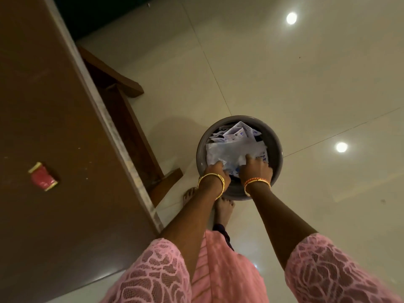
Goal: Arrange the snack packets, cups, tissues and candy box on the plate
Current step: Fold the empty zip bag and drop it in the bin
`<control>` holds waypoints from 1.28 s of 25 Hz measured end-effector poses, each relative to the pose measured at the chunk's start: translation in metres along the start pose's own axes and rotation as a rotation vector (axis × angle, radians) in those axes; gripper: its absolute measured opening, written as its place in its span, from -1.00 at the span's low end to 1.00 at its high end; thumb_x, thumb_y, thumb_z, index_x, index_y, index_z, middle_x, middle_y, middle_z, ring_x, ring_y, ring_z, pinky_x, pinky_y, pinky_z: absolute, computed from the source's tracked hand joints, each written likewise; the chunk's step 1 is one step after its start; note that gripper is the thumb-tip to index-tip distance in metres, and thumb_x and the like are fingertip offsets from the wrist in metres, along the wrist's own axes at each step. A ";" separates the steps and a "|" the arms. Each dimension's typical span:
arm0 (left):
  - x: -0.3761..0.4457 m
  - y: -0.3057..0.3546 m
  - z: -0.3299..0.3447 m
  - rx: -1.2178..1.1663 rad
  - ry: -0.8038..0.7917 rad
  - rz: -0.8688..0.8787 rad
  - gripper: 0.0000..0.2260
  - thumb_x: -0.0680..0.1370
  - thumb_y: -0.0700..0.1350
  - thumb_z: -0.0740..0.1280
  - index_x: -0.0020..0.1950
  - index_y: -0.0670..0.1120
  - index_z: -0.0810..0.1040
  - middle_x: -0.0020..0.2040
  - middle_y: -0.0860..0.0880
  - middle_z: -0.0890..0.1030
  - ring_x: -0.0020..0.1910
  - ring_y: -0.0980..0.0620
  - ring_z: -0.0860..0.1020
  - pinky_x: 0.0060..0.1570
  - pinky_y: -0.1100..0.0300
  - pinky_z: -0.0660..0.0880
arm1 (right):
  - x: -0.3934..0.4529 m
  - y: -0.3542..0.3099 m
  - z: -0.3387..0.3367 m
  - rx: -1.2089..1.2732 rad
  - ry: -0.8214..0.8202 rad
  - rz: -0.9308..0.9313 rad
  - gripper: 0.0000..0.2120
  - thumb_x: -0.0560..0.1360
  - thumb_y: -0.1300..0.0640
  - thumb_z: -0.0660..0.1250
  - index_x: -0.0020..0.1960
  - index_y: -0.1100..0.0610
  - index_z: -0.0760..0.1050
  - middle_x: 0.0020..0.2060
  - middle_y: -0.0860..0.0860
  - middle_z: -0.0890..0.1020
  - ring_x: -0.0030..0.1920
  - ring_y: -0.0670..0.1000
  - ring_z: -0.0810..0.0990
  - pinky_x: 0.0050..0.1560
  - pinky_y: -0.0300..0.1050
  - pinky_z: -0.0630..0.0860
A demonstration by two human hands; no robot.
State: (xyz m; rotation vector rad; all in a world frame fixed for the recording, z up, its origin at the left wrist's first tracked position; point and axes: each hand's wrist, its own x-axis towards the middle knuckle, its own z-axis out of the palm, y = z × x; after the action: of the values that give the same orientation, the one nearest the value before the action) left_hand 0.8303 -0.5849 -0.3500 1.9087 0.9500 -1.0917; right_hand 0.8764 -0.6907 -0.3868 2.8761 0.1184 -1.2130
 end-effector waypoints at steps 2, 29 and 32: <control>-0.037 0.000 -0.005 0.164 0.076 0.122 -0.67 0.55 -0.13 0.23 0.32 -0.07 0.40 0.27 -0.17 0.49 0.21 -0.22 0.50 0.17 -0.06 0.48 | -0.028 -0.003 -0.011 -0.051 0.096 -0.123 -0.70 0.52 0.05 0.20 0.18 0.17 0.44 0.08 0.24 0.58 0.12 0.28 0.52 0.09 0.15 0.48; -0.399 -0.416 -0.142 -0.201 0.566 -0.174 -0.67 0.56 -0.09 0.17 0.29 -0.18 0.35 0.27 -0.21 0.43 0.25 -0.21 0.42 0.15 -0.11 0.44 | -0.479 -0.290 0.006 0.067 0.246 -0.999 -0.81 0.49 0.17 0.14 -0.13 0.27 0.46 -0.20 0.25 0.56 -0.14 0.27 0.52 -0.20 0.01 0.42; -0.422 -0.479 -0.156 -0.277 0.594 -0.207 -0.66 0.56 -0.09 0.17 0.30 -0.19 0.38 0.28 -0.22 0.44 0.25 -0.22 0.43 0.17 -0.11 0.46 | -0.525 -0.337 0.032 0.066 0.242 -1.069 -0.82 0.49 0.19 0.15 -0.12 0.27 0.47 -0.19 0.25 0.57 -0.13 0.28 0.53 -0.21 0.03 0.44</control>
State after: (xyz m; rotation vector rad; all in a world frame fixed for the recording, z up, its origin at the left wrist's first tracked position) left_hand 0.3208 -0.3319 -0.0210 1.9577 1.5629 -0.4535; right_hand 0.4625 -0.3889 -0.0297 2.9882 1.8005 -0.8521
